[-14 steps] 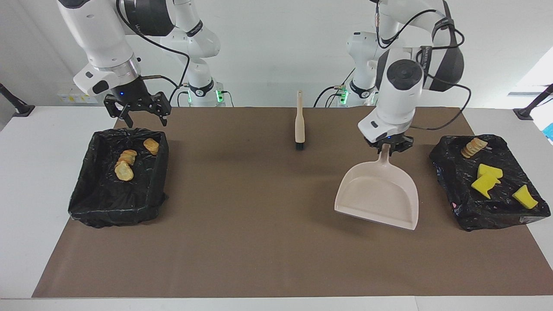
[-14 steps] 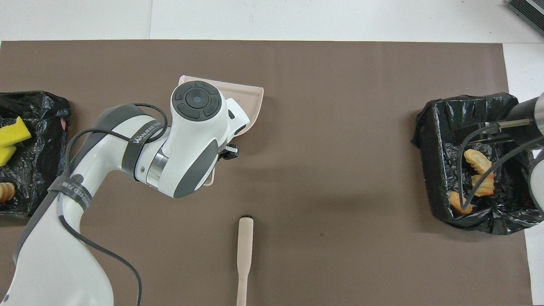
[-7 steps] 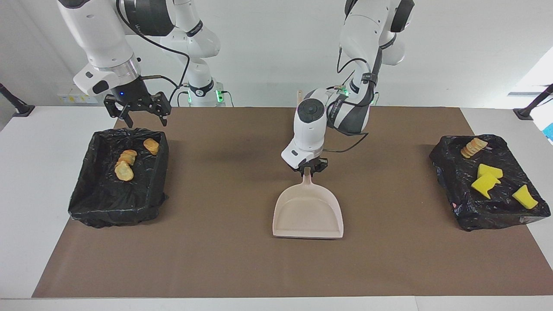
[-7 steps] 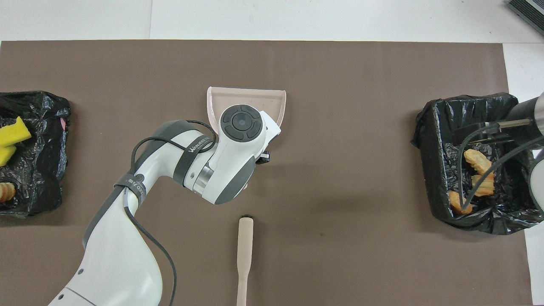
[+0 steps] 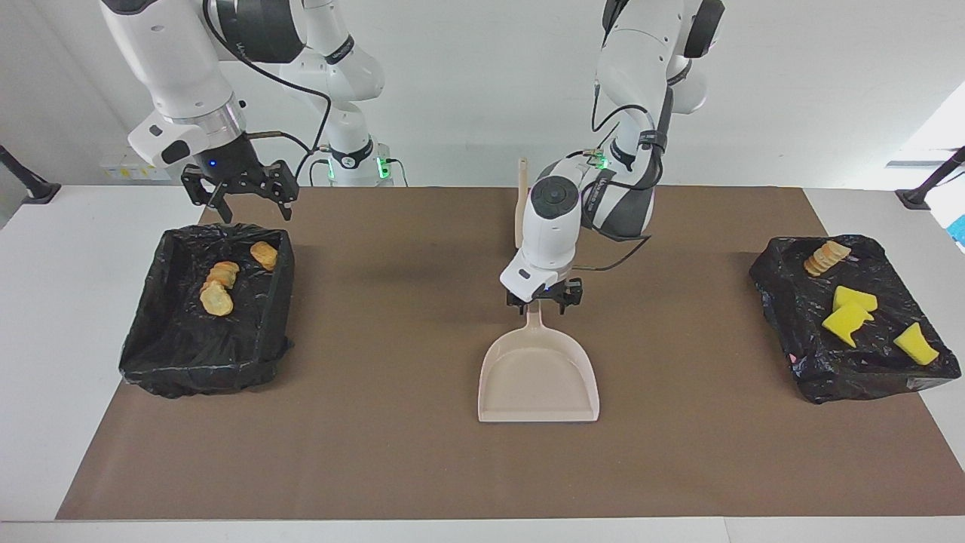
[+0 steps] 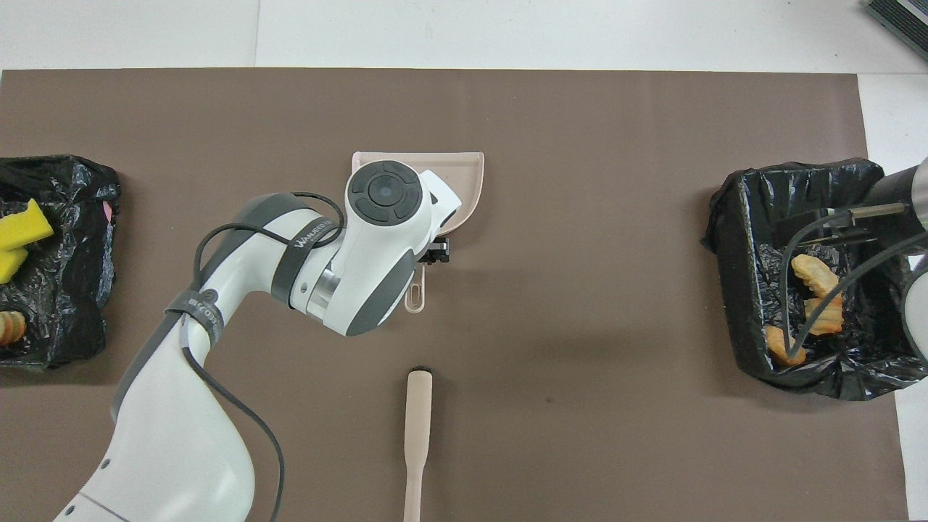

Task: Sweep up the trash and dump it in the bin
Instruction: 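Carry the empty dustpan back with the left gripper and set it down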

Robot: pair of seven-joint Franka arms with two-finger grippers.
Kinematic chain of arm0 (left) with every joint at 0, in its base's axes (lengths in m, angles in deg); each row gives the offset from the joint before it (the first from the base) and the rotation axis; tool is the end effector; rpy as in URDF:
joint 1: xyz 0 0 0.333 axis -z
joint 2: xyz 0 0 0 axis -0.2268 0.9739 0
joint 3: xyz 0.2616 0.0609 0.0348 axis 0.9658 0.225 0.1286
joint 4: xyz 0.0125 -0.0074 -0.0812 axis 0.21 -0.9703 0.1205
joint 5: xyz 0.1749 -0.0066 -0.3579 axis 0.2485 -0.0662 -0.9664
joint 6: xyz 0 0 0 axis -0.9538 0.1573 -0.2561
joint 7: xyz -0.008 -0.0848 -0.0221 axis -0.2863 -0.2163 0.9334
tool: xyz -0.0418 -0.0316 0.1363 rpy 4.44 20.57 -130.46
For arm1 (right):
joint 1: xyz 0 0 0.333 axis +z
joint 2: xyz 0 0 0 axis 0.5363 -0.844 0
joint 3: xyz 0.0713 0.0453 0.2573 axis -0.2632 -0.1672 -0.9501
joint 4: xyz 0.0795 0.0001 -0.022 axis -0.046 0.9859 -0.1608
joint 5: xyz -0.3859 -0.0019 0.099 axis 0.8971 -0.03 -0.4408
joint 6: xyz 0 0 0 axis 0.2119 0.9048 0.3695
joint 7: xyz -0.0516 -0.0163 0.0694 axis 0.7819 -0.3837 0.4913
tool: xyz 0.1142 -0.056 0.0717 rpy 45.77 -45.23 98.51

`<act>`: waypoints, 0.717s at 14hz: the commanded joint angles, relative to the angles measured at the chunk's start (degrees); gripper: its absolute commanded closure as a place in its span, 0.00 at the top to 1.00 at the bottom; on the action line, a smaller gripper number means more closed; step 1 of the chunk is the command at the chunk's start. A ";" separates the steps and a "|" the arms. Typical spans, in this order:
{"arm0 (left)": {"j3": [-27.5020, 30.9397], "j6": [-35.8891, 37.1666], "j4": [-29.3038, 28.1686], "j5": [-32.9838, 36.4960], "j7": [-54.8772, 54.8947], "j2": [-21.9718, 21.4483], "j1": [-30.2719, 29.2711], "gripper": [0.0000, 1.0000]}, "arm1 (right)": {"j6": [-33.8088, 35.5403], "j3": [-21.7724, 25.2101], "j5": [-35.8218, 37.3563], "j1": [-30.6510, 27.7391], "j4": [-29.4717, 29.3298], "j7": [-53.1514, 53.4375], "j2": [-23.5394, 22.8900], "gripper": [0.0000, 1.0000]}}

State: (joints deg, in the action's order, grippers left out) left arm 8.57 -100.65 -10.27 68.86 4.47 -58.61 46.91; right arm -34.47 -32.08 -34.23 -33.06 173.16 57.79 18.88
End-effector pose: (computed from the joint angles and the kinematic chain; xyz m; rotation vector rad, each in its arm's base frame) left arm 0.5523 -0.3466 0.2856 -3.0996 0.0974 0.0046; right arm 0.5646 0.0031 0.5212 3.1326 0.0863 0.0390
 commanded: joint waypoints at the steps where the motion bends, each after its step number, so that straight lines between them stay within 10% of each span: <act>1: -0.01 5.59 -0.97 -0.81 0.31 -6.06 -4.25 1.00 | 0.22 -0.37 -1.10 -0.61 0.50 0.87 0.79 1.00; 10: 0.60 16.95 -9.15 -0.54 26.73 -29.43 -21.74 1.00 | 0.22 -0.37 -1.10 -0.61 0.50 0.87 0.79 1.00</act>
State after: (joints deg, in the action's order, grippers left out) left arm 9.58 -85.15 -16.35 68.86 25.63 -83.01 27.50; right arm -34.47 -32.08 -34.23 -33.06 173.16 57.79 18.88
